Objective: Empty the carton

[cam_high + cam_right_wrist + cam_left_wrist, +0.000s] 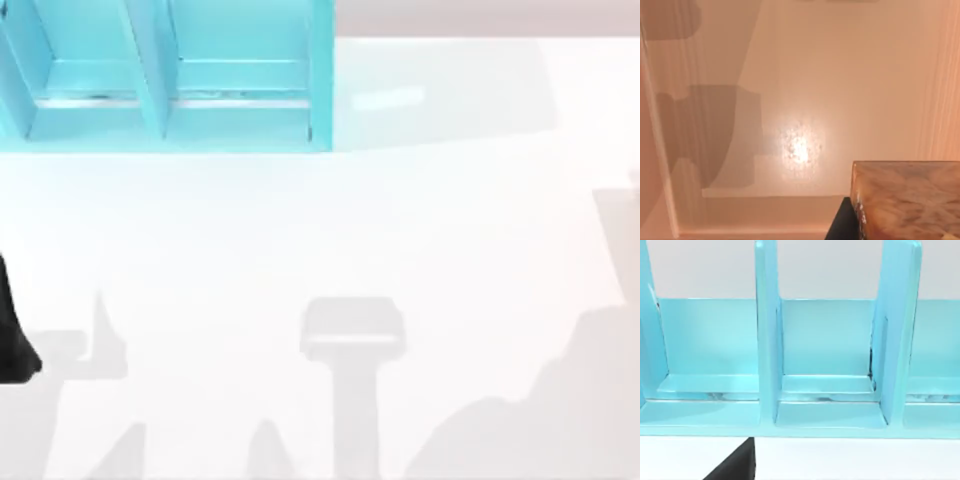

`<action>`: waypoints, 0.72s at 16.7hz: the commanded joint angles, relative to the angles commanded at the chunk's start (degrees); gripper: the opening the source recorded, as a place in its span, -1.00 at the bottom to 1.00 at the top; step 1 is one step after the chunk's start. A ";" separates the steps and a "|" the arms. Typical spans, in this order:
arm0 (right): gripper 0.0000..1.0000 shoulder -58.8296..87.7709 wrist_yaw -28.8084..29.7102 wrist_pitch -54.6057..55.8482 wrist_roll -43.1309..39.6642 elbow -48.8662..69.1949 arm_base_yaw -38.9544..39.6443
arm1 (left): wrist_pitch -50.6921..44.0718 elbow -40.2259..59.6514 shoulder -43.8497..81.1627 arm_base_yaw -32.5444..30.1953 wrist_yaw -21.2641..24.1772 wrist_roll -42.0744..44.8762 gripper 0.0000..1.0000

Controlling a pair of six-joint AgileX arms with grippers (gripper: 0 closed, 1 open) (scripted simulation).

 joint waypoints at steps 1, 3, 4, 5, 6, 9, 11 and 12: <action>-1.00 1.21 -0.26 1.42 2.44 0.51 2.14 | 0.00 0.00 0.00 0.00 0.00 0.00 1.00; -1.00 3.98 -0.59 5.00 8.26 1.64 8.02 | 0.00 0.00 0.00 0.00 0.00 0.00 1.00; -1.00 5.47 -0.67 6.89 10.91 2.28 11.69 | 0.00 0.00 0.00 0.00 0.00 0.00 1.00; -1.00 6.92 -0.69 8.72 13.35 2.94 15.64 | 0.00 0.00 0.00 0.00 0.00 0.00 1.00; -1.00 8.20 -0.68 10.41 15.91 3.59 19.66 | 0.00 0.00 0.00 0.00 0.00 0.00 1.00; -1.00 11.32 -0.22 13.81 23.88 5.19 30.54 | 0.00 0.00 0.00 0.00 0.00 0.00 1.00; -1.00 13.38 0.46 14.36 29.12 5.27 35.77 | 0.00 0.00 0.00 0.00 0.00 0.00 1.00; -1.00 14.28 0.83 14.22 31.64 5.01 37.56 | 0.00 0.00 0.00 0.00 0.00 0.00 1.00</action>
